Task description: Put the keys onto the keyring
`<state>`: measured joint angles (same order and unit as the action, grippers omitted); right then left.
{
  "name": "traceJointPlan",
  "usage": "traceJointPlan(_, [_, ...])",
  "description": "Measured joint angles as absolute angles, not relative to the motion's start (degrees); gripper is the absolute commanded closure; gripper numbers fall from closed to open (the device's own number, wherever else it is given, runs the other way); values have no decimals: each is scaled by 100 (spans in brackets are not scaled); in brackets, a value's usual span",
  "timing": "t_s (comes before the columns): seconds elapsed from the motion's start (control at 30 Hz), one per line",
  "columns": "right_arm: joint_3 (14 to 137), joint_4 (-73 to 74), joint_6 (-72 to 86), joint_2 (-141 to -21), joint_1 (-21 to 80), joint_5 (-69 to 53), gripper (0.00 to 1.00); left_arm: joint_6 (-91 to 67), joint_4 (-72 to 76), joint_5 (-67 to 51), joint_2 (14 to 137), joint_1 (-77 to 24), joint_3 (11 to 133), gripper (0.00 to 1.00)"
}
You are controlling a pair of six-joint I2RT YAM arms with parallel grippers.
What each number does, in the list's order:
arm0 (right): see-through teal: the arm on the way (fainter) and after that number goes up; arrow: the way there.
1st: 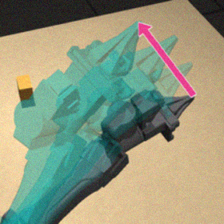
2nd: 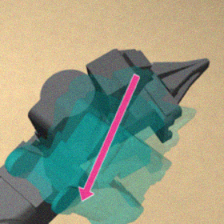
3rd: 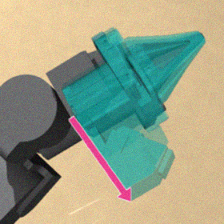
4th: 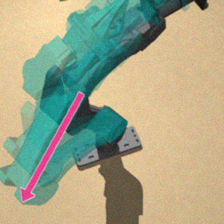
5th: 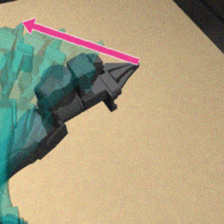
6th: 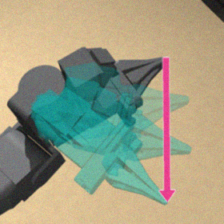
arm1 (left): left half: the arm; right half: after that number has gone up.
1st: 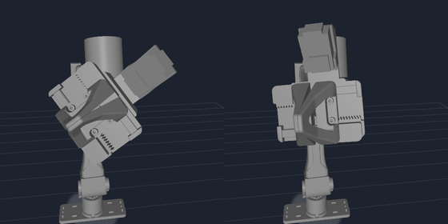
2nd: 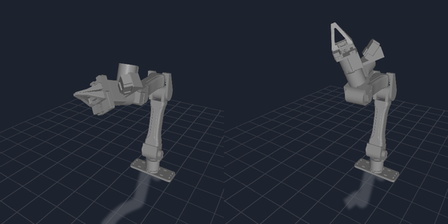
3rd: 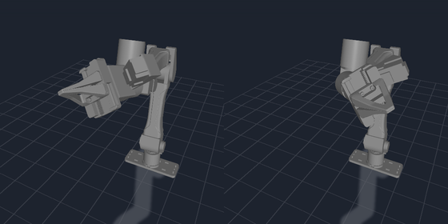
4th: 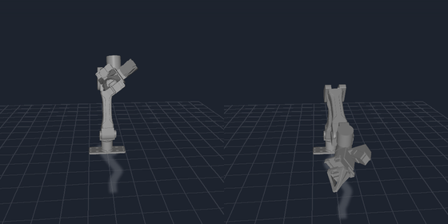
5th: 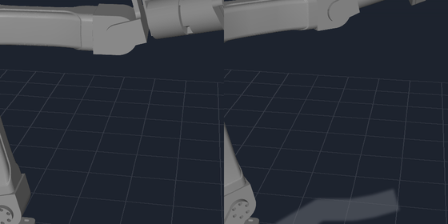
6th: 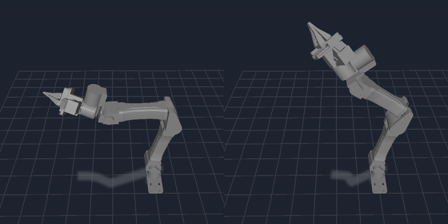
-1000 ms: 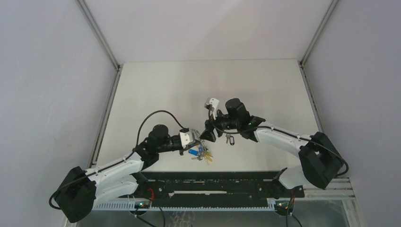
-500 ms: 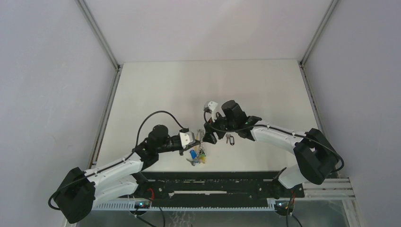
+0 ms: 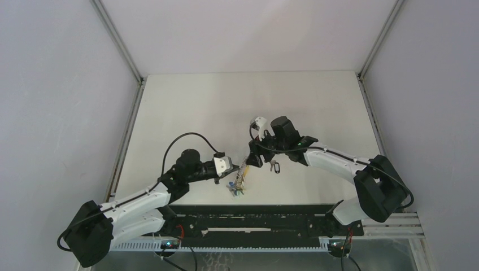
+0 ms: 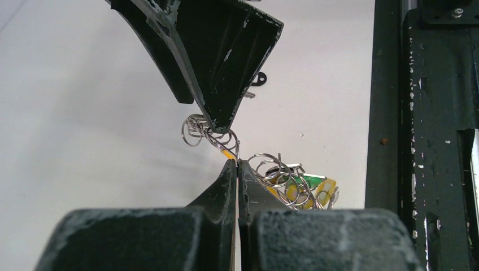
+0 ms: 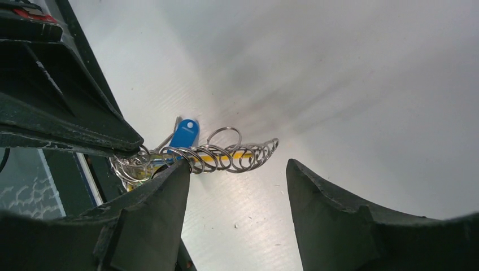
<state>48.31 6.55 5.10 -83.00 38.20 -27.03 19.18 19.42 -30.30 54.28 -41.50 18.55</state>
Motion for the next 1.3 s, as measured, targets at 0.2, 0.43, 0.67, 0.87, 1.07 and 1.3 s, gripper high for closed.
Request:
traceJointPlan(0.2, [4672, 495, 482, -8239, 3712, -3022, 38, 1911, 2001, -3030, 5437, -4150, 1855, 100])
traceJointPlan(0.43, [4477, 322, 440, -8060, 3638, -3133, 38, 1903, 2005, -3004, 5507, -4150, 1855, 100])
traceJointPlan(0.67, [3942, -270, 32, -7369, 3649, -3625, 60, 1857, 2025, -2993, 5577, -4150, 1855, 100])
traceJointPlan(0.87, [3686, -742, -749, -7264, 3922, -4283, 68, 1800, 2126, -3006, 5583, -4143, 1855, 100])
traceJointPlan(1.07, [3686, -1227, -1363, -7443, 4128, -4624, 72, 1789, 2182, -3015, 5586, -4143, 1855, 100])
traceJointPlan(1.3, [3686, -1406, -1894, -7557, 4136, -4687, 79, 1789, 2187, -3024, 5583, -4136, 1855, 100])
